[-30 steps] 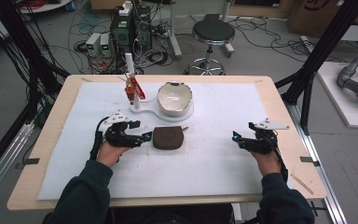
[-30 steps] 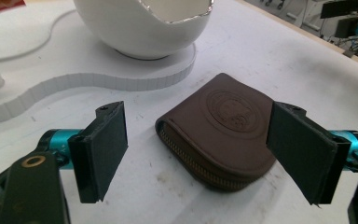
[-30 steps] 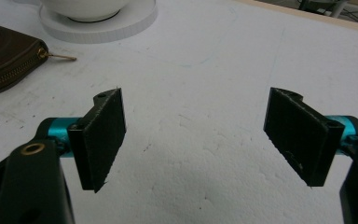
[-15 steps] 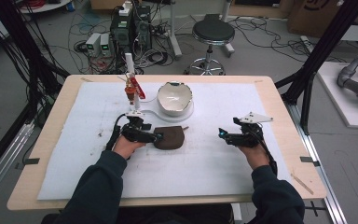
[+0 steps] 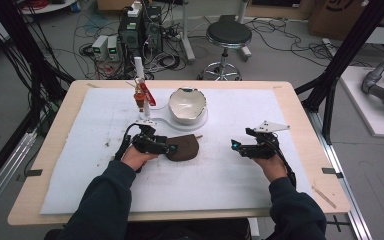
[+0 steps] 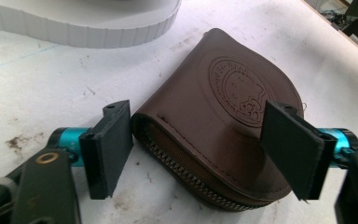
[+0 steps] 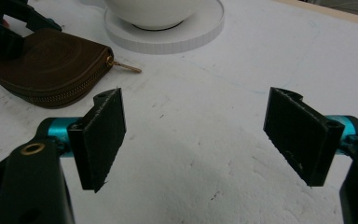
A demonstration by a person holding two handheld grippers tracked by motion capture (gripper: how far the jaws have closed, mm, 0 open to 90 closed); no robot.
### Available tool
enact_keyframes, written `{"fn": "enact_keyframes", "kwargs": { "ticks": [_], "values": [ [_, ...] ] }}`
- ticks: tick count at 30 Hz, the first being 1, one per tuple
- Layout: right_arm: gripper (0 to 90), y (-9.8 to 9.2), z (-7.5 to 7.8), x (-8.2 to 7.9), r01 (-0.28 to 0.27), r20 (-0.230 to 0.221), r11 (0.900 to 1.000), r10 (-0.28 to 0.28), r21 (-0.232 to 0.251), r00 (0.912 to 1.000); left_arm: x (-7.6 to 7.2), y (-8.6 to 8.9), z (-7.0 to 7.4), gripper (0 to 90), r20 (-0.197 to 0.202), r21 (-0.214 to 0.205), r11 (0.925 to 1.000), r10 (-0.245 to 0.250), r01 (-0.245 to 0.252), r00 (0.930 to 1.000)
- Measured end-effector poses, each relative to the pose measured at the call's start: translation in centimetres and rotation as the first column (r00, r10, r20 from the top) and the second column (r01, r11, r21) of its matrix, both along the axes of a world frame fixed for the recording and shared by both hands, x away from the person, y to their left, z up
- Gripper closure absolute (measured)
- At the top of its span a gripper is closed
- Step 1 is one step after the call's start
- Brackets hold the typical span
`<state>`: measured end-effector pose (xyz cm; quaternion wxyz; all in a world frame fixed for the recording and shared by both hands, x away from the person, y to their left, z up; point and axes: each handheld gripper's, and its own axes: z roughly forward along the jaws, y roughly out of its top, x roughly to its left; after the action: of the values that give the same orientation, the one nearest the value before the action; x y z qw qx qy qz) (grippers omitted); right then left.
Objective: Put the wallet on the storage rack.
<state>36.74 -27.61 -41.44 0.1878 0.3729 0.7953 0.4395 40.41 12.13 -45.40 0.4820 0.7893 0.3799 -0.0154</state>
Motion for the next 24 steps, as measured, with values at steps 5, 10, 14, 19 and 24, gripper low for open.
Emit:
{"fn": "enact_keyframes", "kwargs": {
  "ticks": [5,10,14,19,24],
  "values": [
    [21.1,0.6,-0.3,0.1,-0.031,-0.016,0.9995,0.031,-0.012,0.9994,-0.2,0.0,0.3,35.0,0.047,0.003,0.9999,-0.010,0.010,0.9989],
    [21.1,1.3,-0.6,0.3,-0.069,-0.035,0.9975,0.068,-0.017,0.9971,-1.2,-1.0,1.1,42.2,0.185,0.047,0.9961,-0.083,0.075,0.9792],
    [21.1,2.0,-0.9,0.5,-0.116,-0.053,0.9930,0.115,-0.022,0.9920,-1.8,-1.3,1.7,44.5,0.265,0.071,0.9930,-0.110,0.094,0.9579],
    [21.1,2.9,-1.1,0.7,-0.162,-0.075,0.9868,0.160,-0.012,0.9842,-2.5,-1.4,2.3,50.3,0.334,0.063,0.9899,-0.141,0.127,0.9320],
    [28.4,4.2,-1.2,0.9,-0.256,-0.076,0.9666,0.256,0.016,0.9636,-2.7,-2.0,2.6,53.2,0.355,0.062,0.9859,-0.168,0.156,0.9196]
  ]
}}
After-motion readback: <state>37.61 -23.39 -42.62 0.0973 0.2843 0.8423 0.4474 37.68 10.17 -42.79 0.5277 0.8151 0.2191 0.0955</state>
